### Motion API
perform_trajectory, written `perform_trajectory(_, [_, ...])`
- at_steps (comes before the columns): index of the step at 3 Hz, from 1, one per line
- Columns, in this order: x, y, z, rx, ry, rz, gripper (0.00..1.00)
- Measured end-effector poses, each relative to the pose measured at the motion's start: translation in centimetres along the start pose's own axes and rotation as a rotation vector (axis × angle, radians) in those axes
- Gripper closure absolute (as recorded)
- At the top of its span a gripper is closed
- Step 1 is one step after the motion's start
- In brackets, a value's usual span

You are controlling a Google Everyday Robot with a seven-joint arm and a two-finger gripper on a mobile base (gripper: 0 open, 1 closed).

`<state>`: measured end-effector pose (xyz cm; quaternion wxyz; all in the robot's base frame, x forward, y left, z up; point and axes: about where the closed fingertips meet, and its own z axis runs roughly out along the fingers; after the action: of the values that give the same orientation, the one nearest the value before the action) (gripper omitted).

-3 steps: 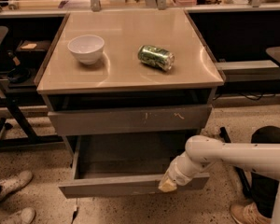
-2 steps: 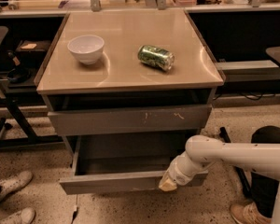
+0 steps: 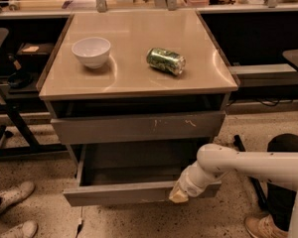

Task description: Close middle drawer

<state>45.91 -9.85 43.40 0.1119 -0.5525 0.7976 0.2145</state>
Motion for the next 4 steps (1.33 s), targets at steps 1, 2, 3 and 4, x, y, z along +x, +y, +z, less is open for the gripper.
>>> perform_trajectory(1, [0.00,0.00,0.00,0.000,0.000,0.000,0.13])
perform_trajectory(2, [0.00,0.01,0.01,0.000,0.000,0.000,0.00])
perform_trajectory(3, [0.00,0.01,0.01,0.000,0.000,0.000,0.00])
perform_trajectory(4, [0.00,0.01,0.01,0.000,0.000,0.000,0.17])
